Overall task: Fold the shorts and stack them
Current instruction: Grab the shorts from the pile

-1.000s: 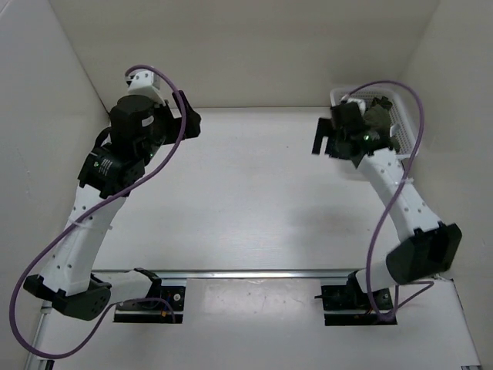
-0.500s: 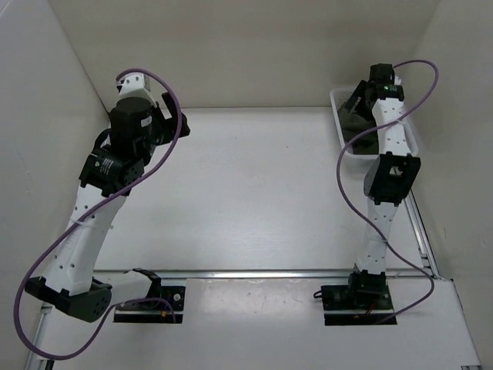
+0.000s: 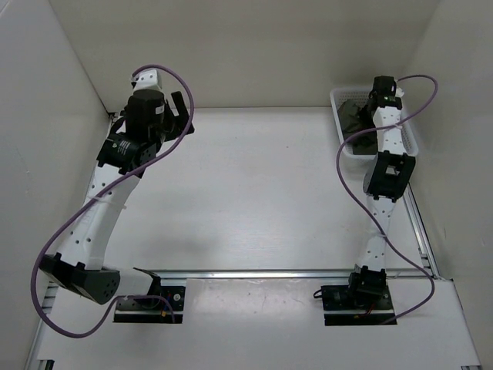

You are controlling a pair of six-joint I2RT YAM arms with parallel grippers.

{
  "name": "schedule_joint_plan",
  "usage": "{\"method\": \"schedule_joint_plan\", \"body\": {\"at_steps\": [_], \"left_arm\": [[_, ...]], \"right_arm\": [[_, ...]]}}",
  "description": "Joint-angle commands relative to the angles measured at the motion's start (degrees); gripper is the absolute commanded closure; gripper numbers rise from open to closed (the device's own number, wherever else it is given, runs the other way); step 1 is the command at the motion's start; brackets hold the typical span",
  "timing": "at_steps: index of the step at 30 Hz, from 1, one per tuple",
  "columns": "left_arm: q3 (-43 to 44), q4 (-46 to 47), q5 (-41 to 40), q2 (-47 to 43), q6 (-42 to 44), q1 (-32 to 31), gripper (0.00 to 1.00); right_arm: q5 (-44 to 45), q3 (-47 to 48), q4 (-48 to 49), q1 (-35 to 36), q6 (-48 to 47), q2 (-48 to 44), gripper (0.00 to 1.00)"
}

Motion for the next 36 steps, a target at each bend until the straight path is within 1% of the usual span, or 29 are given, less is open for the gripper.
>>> {"method": "schedule_joint_plan", "body": {"at_steps": [1, 2, 3, 4, 6, 7, 8, 9, 11, 12, 13, 15, 16, 17, 18, 20, 21, 22, 23, 24, 25, 26, 27, 29, 30, 32, 34, 35, 36], "left_arm": [[2.03, 0.12, 2.23, 0.32, 0.97, 1.0, 0.0], [2.03, 0.12, 2.23, 0.33, 0.97, 1.61, 0.0], [1.51, -0.4, 2.23, 0.33, 0.36, 1.61, 0.0], [0.8, -0.41, 1.62, -0.2, -0.16, 2.48, 0.0], [0.1, -0.41, 2.84, -1.07, -1.57, 4.06, 0.0], [-0.43, -0.93, 3.8, -2.12, -2.1, 6.16, 0.0], [-0.43, -0.94, 5.99, -2.74, -3.06, 7.23, 0.0], [-1.04, -1.54, 6.97, -3.27, -3.07, 9.59, 0.0], [-1.05, -2.16, 9.6, -4.33, -4.82, 11.8, 0.0], [-1.66, -2.86, 10.4, -5.2, -5.35, 13.98, 0.0], [-2.19, -2.87, 11.27, -5.91, -5.35, 14.96, 0.0], [-2.19, -3.48, 13.73, -5.91, -5.35, 16.81, 0.0], [-2.19, -4.01, 14.61, -6.44, -5.35, 17.77, 0.0], [-2.19, -4.01, 15.15, -6.96, -5.35, 19.09, 0.0], [-2.19, -4.53, 16.2, -6.97, -5.35, 19.71, 0.0], [-2.19, -5.15, 17.6, -8.37, -5.35, 21.03, 0.0], [-2.8, -5.15, 18.74, -8.9, -5.35, 21.04, 0.0], [-2.81, -5.15, 18.75, -8.9, -5.35, 21.04, 0.0], [-3.85, -5.15, 19.62, -9.6, -5.35, 21.04, 0.0], [-5.51, -5.15, 20.24, -10.13, -4.83, 21.04, 0.0], [-6.49, -5.15, 21.21, -10.13, -4.83, 21.04, 0.0], [-8.67, -5.76, 21.91, -10.13, -4.83, 21.04, 0.0], [-9.91, -5.77, 22.7, -10.65, -4.04, 21.04, 0.0], [-12.55, -5.77, 25.34, -10.66, -3.43, 21.04, 0.0], [-15.35, -5.77, 25.35, -10.66, -3.42, 21.04, 0.0], [-18.0, -5.77, 25.35, -9.96, -3.42, 20.51, 0.0], [-20.82, -5.25, 25.87, -7.08, -5.0, 19.99, 0.0], [-21.43, -4.63, 26.57, -5.58, -5.0, 19.98, 0.0], [-21.44, -4.63, 26.58, -3.91, -5.7, 19.46, 0.0]], "right_arm": [[-3.89, -1.79, 5.32, 0.23, -1.0, -14.03, 1.0], [-6.42, -3.28, 5.84, 0.84, -1.71, -16.43, 1.0], [-7.14, -3.29, 5.84, 1.54, -2.32, -18.8, 1.0], [-8.02, -3.29, 5.84, 3.12, -4.5, -23.52, 1.0], [-9.16, -2.77, 5.84, 5.06, -6.28, -27.94, 1.0], [-11.17, -2.16, 5.84, 7.07, -7.07, -31.97, 1.0], [-12.15, -1.63, 5.84, 8.13, -7.77, -33.75, 1.0], [-13.47, -1.62, 6.54, 10.23, -7.78, -37.07, 1.0], [-15.32, -1.62, 7.08, 12.53, -8.92, -39.9, 1.0], [-17.33, -2.76, 7.08, 15.06, -8.92, -42.53, 1.0], [-17.35, -4.07, 7.08, 16.48, -9.44, -43.86, 1.0], [-19.45, -8.19, 7.78, 19.73, -11.36, -48.06, 1.0], [-19.46, -10.74, 8.3, 23.66, -12.17, -49.48, 1.0], [-18.93, -13.55, 8.83, 25.87, -13.48, -50.89, 1.0], [-18.23, -19.67, 8.83, 30.07, -15.23, -53.51, 1.0], [-17.61, -27.86, 10.23, 34.31, -16.21, -56.6, 1.0], [-15.96, -37.91, 11.02, 38.95, -17.0, -59.84, 1.0], [-13.68, -43.84, 12.07, 41.43, -17.01, -61.61, 0.96], [-11.65, -49.99, 14.7, 43.72, -15.53, -63.28, 0.8], [-10.15, -56.05, 16.03, 48.0, -14.47, -66.17, 0.52], [-9.01, -66.21, 16.74, 49.87, -11.94, -67.15, 0.33], [-5.08, -69.88, 15.87, 52.85, -10.34, -67.69, 0.09], [-2.78, -72.7, 14.73, 53.84, -6.85, -68.56, 0.03], [-0.57, -76.4, 12.89, 54.37, -4.62, -71.1, 0.01], [0.57, -78.68, 11.57, 54.37, -3.74, -72.34, 0.01], [4.0, -80.37, 11.56, 53.59, -2.34, -76.1, 0.01], [4.01, -81.42, 11.03, 52.01, -1.46, -77.62, 0.14], [3.49, -81.43, 11.03, 49.91, -0.67, -77.62, 0.27], [0.96, -81.43, 11.03, 48.76, -0.66, -77.1, 0.36]]}}
